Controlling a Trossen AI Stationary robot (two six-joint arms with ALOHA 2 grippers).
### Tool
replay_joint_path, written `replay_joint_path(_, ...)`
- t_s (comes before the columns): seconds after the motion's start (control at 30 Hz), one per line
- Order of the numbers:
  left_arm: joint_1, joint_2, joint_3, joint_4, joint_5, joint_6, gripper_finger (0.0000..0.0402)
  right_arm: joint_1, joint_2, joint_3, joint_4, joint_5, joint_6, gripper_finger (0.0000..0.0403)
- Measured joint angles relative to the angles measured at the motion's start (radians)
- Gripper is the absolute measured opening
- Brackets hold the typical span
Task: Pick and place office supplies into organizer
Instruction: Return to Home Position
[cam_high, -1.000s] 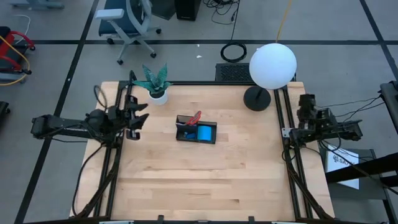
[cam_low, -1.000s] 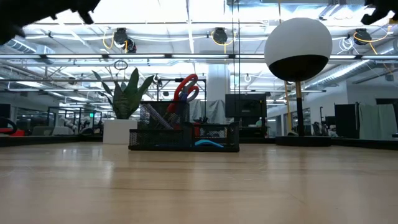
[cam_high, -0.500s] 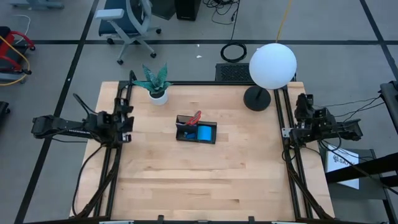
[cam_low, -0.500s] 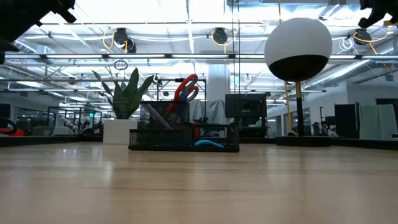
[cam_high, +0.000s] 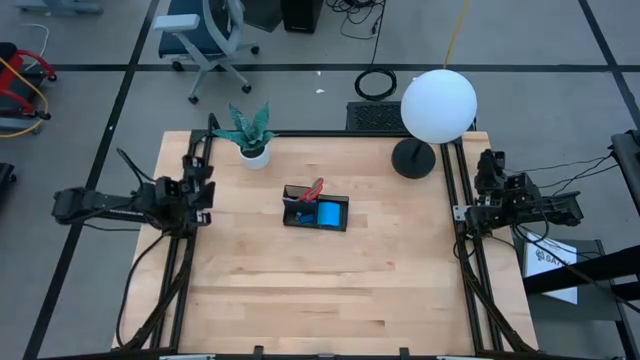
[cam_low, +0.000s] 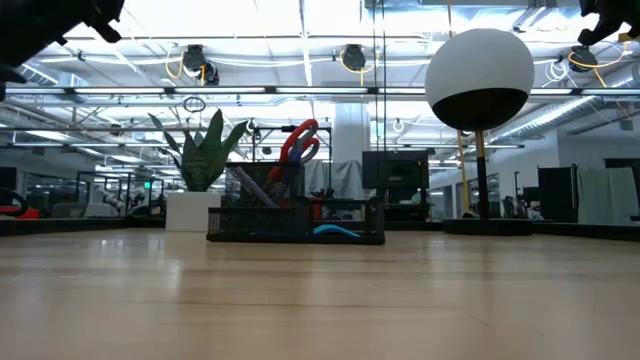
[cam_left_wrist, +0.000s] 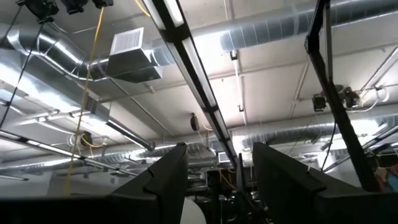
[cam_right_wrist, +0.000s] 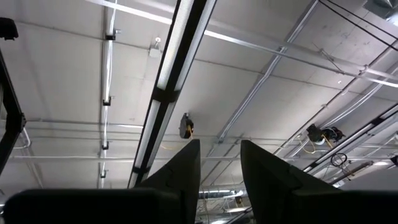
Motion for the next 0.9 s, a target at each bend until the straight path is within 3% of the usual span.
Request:
replay_joint_path(0.2, 0.0, -0.147, 0.0, -0.132, 0.01, -0.002, 0.0189, 0.001, -0.001, 0.0, 0.026, 0.0, 0.006, 0.0105)
replay_joint_path(0.5, 0.0, -0.467, 0.0, -0.429, 0.014, 0.0, 0.0188, 0.042, -0.001, -0.001, 0.049, -0.001, -0.04, 0.0105)
replay_joint_path(0.9, -0.003, -0.479, 0.001, -0.456, -0.003, 0.013, 0.0188, 0.122, -0.066, -0.002, 0.01, 0.005, -0.158, 0.0105)
